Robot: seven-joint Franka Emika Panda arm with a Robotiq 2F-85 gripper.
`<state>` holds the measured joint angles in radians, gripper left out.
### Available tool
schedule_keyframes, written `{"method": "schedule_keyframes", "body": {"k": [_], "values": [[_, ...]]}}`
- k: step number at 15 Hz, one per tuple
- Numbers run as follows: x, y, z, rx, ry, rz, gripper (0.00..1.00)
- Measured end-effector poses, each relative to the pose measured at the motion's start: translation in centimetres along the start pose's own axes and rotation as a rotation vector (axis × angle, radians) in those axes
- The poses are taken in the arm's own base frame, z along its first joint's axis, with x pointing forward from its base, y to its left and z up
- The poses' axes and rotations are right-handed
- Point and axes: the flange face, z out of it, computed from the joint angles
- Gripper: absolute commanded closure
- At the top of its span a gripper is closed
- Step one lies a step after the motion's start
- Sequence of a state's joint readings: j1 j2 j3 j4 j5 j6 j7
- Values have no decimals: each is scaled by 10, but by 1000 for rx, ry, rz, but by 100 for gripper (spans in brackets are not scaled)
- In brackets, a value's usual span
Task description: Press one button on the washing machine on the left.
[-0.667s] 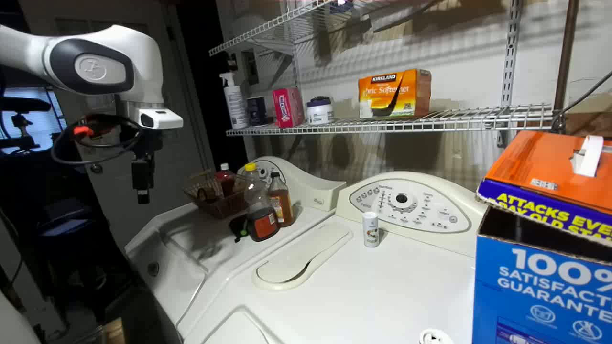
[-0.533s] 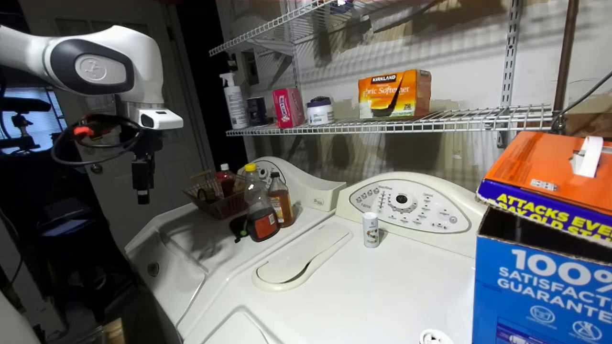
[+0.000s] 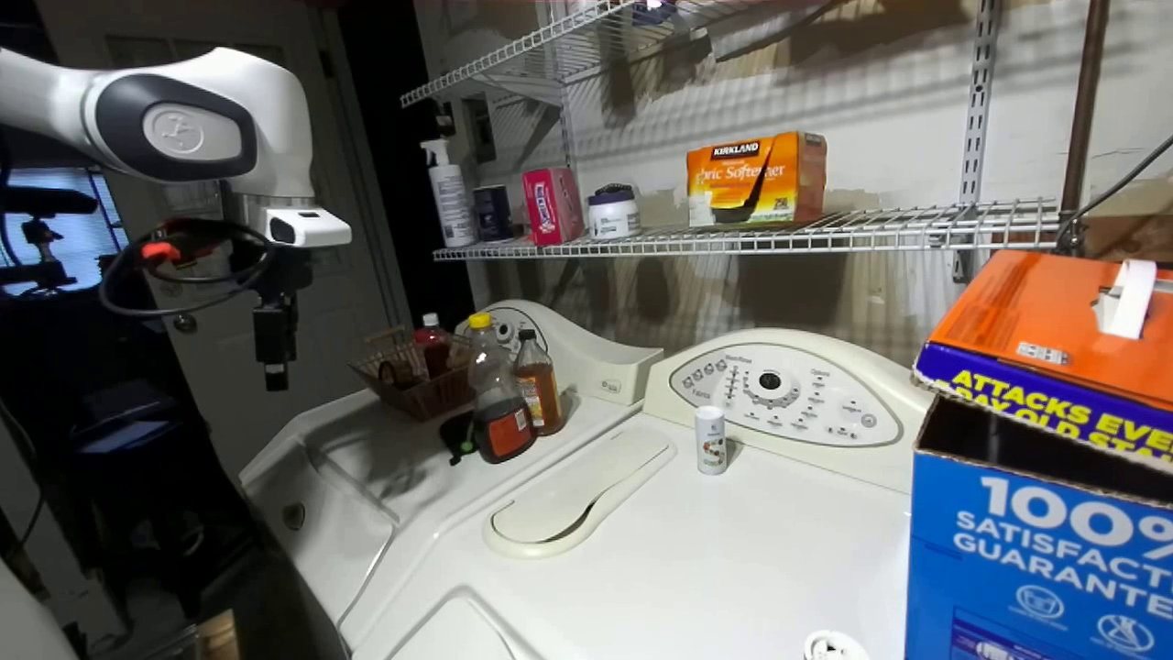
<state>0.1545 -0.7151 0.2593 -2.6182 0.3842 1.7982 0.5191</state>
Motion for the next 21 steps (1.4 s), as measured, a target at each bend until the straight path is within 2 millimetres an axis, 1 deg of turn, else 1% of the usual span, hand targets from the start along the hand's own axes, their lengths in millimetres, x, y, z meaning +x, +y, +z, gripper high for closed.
{"method": "schedule_keyframes", "body": {"k": [2,4,6,8,9,10,13,15,17,20,21], "values": [[8,0,-5,13,41,4,0],[27,0,-14,21,114,-2,0],[54,-1,-25,9,198,-26,0],[89,-2,-38,-4,285,-56,0],[109,-2,-44,-18,336,-68,25],[129,-2,-50,-29,374,-75,26],[185,7,-62,-74,453,-90,49],[220,18,-65,-118,476,-116,62],[252,26,-62,-142,492,-150,76],[296,33,-50,-137,507,-193,98],[310,35,-45,-134,510,-202,99]]}}
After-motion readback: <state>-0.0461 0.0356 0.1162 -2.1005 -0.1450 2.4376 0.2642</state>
